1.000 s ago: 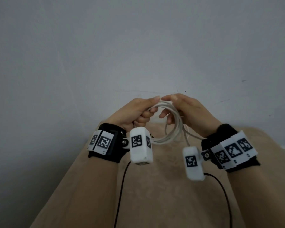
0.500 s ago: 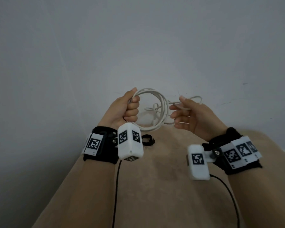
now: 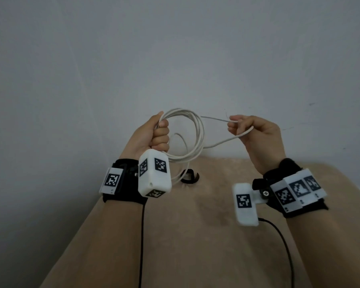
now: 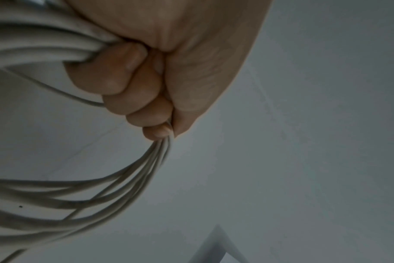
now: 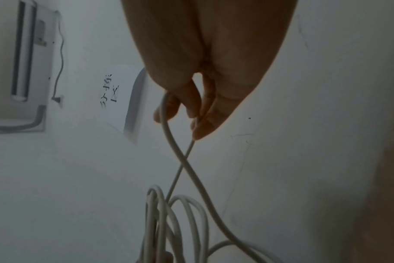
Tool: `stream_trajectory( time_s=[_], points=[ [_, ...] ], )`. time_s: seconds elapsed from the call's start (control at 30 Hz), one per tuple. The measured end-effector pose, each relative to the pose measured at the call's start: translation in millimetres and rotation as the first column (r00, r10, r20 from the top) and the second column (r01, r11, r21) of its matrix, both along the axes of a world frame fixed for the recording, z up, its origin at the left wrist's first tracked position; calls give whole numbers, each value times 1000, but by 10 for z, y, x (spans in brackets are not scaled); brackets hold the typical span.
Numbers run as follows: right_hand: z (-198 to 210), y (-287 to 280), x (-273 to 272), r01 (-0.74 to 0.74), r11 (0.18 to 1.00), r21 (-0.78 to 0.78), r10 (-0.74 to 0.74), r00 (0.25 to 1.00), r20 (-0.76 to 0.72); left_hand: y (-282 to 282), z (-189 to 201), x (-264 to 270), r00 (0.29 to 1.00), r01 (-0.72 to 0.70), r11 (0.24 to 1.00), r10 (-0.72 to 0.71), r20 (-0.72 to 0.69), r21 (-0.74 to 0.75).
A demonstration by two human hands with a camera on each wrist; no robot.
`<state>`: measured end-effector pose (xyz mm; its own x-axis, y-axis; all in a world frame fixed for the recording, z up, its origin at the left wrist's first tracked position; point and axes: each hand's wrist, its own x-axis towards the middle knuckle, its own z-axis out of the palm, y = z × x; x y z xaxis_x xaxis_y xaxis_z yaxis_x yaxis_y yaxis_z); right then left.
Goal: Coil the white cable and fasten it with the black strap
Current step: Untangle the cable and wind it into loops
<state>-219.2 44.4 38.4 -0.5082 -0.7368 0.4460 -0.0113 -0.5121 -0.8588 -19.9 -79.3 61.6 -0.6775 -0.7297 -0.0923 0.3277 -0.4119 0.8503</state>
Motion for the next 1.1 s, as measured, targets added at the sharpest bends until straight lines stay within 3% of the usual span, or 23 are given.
stream_trajectory(
  time_s=[0.17,0.3,0.37,0.43,0.5,0.6,0.67,0.77,0.8,0.87,0.93,0.97,1.1],
  points=[
    [54,34,39,-171,983,-63,182,939,292,-33,-4,10,999,-40,999,40,-14,8],
    [49,72,-74,-162,986,40,144,948,285,-35,5,20,997,-79,997,80,-25,7],
    [16,82,-118,-54,985,166,24,983,180,-36,20,36,995,-92,996,92,-29,4],
    [-19,62,-135,130,949,287,-119,991,-56,-25,35,46,996,-89,996,89,-17,-15],
    [-66,27,-158,319,872,371,-201,925,-322,0,48,29,998,-65,997,65,12,-44],
    [-99,20,-154,489,736,469,-160,798,-581,67,62,-41,998,-7,995,13,60,-96],
    [-73,37,-74,561,693,453,-155,729,-666,122,73,-104,995,27,991,-14,99,-134],
    [-44,28,56,557,795,242,-237,651,-721,197,81,-187,986,65,978,-32,164,-200],
    [-42,9,106,497,846,193,-231,669,-706,215,80,-209,983,81,974,-43,176,-212],
    [-64,-43,149,314,927,204,-132,783,-607,243,83,-241,981,108,969,-68,181,-221],
    [-76,-50,177,115,957,265,12,901,-434,246,97,-235,983,114,970,-79,164,-216],
    [-83,-42,180,63,960,273,47,924,-379,238,106,-218,985,112,971,-81,152,-212],
    [-136,-63,76,92,957,275,-24,970,-241,202,112,-170,987,104,976,-78,139,-192]
  ],
)
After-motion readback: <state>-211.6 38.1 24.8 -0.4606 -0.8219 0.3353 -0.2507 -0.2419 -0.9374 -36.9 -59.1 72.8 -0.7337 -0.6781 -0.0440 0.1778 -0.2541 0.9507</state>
